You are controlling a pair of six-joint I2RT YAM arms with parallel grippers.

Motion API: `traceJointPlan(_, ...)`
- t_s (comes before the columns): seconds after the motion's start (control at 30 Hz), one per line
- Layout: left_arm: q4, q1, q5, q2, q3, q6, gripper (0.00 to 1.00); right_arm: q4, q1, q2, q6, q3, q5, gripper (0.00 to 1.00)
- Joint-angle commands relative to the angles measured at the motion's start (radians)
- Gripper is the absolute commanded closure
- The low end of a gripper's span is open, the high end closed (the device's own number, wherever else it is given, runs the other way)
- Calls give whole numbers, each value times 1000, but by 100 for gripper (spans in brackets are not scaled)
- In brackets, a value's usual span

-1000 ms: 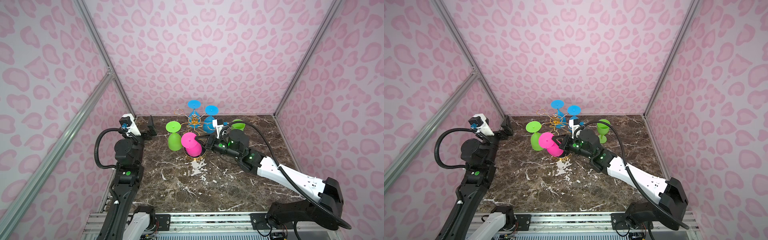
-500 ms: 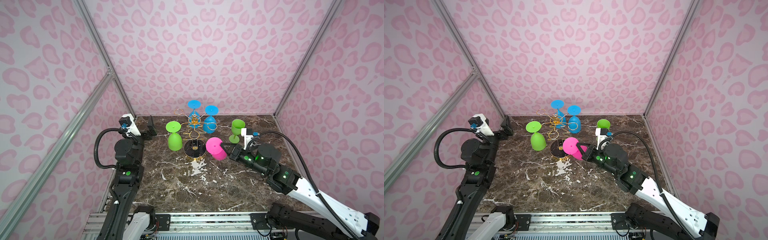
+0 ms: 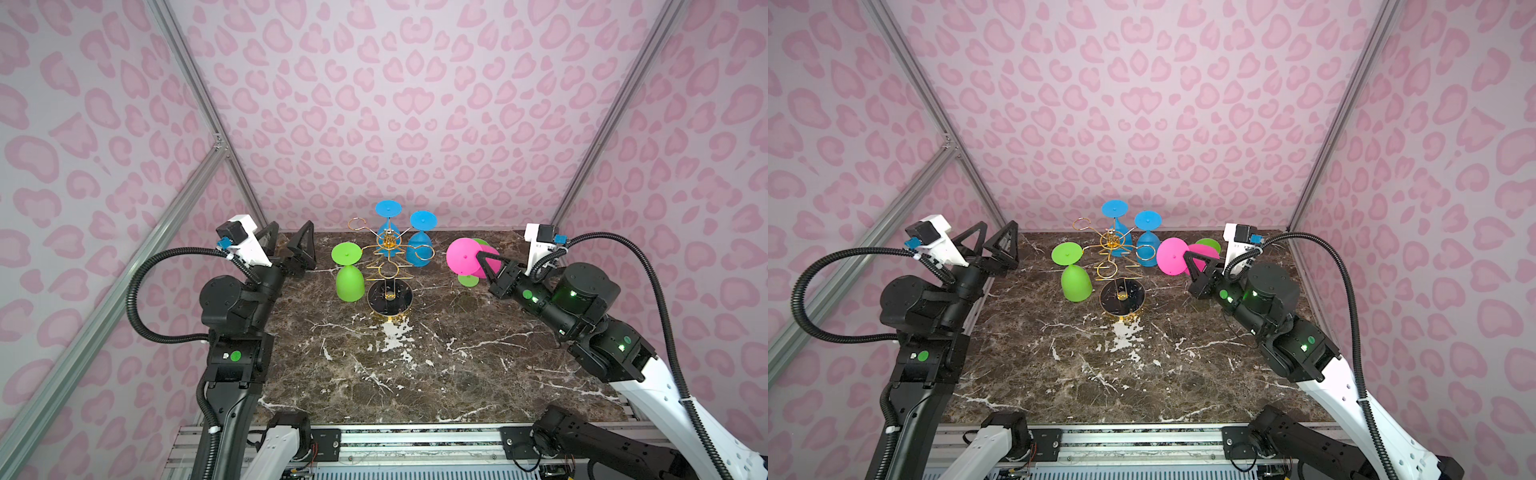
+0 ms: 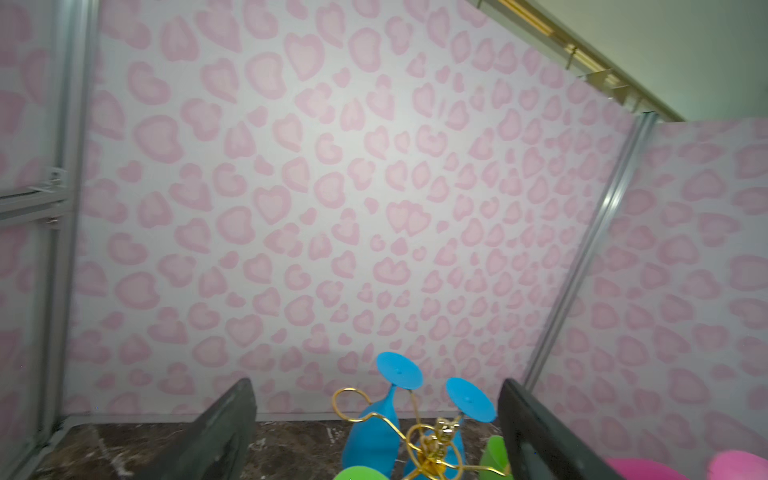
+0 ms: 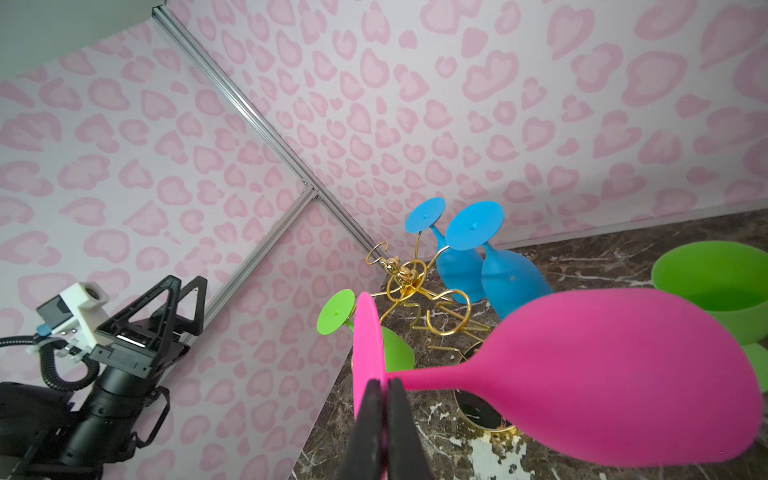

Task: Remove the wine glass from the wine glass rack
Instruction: 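Lift the magenta glass up while the left gripper reaches toward it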

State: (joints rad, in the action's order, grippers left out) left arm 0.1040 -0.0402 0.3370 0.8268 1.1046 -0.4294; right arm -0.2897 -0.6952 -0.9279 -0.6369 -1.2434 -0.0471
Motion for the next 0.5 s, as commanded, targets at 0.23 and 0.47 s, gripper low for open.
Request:
traceJointPlan(0.23, 42, -1, 621, 203, 196, -307, 18, 29, 0, -162, 267, -206, -249, 100)
traceJointPlan(0.47, 43, -58, 829, 320, 287, -364, 26, 87, 0, -282, 326, -333, -432, 100)
